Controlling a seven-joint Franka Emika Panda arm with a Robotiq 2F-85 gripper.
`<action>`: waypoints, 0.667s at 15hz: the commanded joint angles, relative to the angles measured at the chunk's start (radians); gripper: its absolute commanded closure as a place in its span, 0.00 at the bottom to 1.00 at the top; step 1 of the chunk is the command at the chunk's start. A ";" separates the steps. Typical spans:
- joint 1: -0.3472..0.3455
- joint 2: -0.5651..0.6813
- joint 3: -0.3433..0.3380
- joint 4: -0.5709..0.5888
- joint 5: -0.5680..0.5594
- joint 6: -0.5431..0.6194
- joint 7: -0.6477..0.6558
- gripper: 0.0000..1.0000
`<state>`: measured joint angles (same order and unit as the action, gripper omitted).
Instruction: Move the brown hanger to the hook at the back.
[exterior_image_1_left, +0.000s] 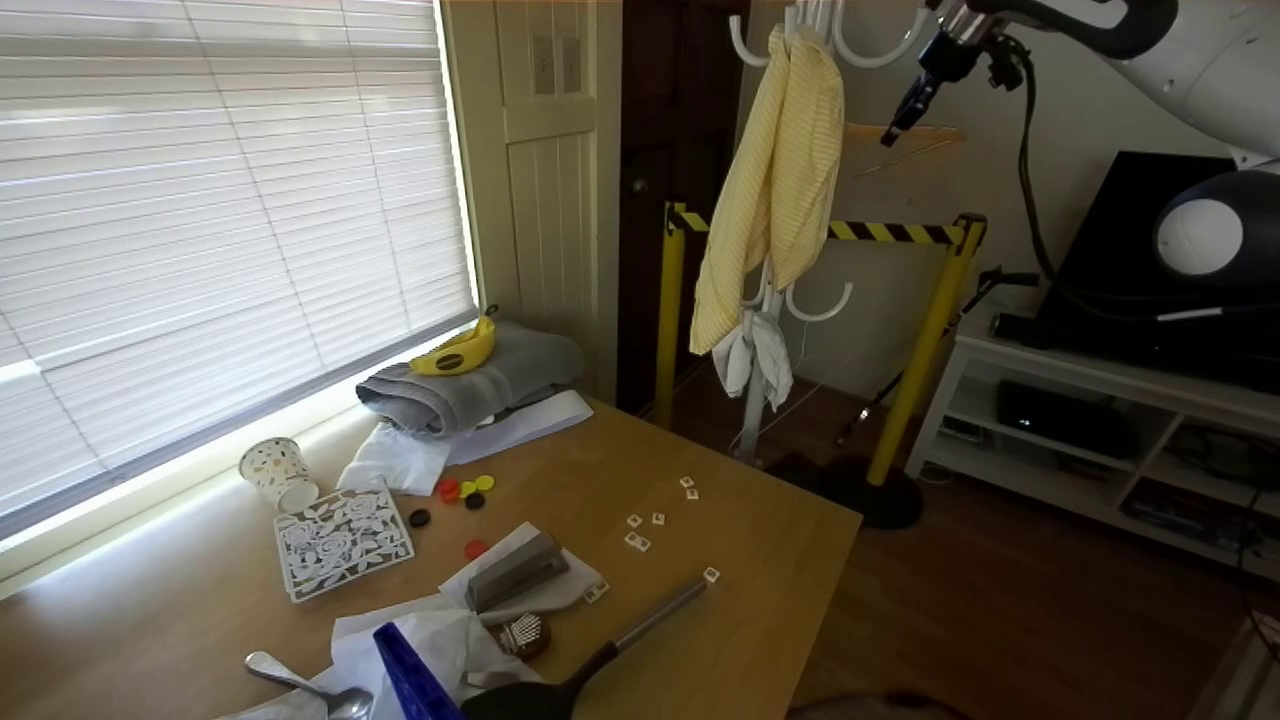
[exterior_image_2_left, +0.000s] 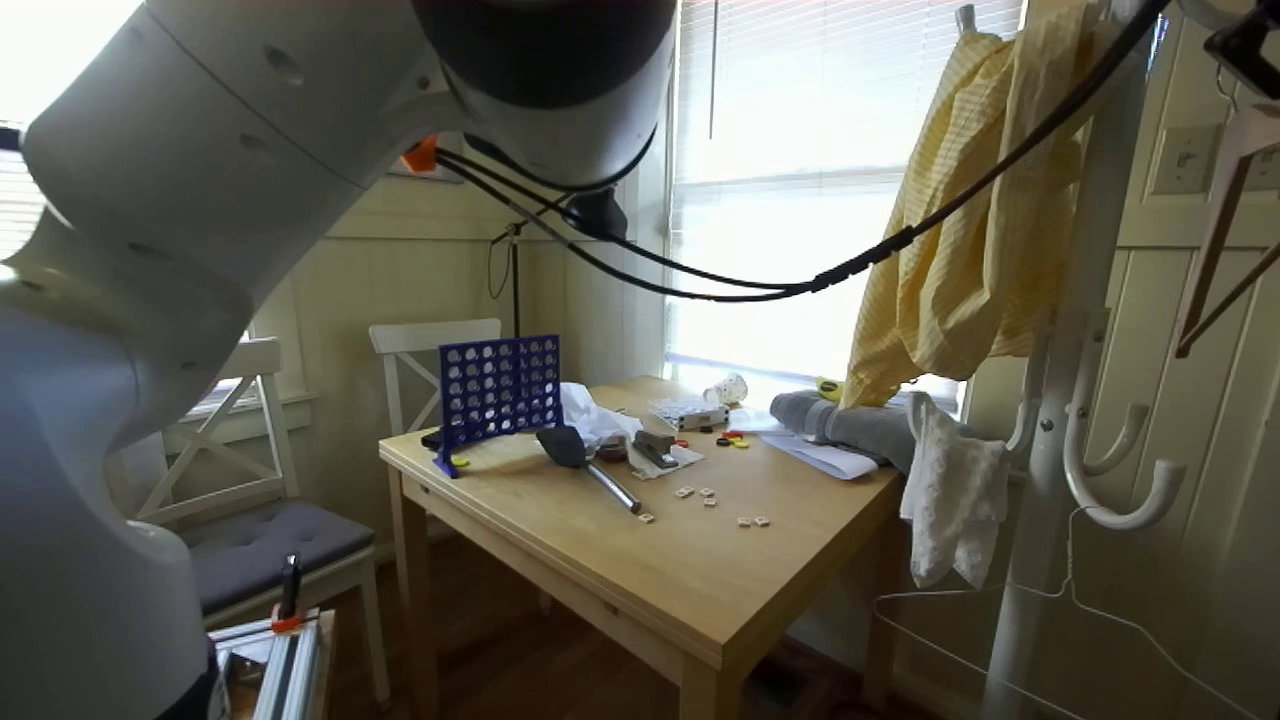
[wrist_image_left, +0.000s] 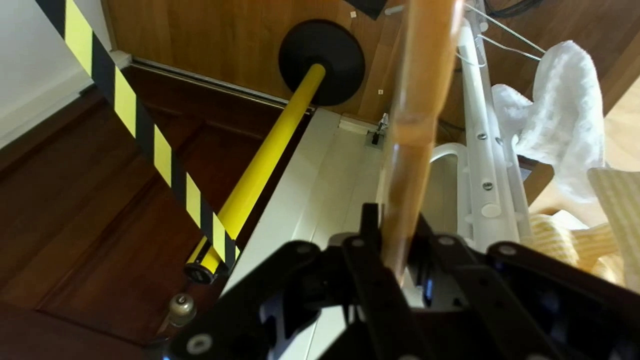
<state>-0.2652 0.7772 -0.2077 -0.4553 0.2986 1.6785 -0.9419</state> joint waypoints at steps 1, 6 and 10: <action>-0.018 -0.022 0.096 0.009 -0.111 0.020 0.050 0.96; -0.027 -0.026 0.147 0.013 -0.169 0.044 0.075 0.96; -0.053 -0.043 0.177 0.015 -0.158 0.107 0.084 0.96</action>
<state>-0.2937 0.7561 -0.0716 -0.4403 0.1606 1.7451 -0.8771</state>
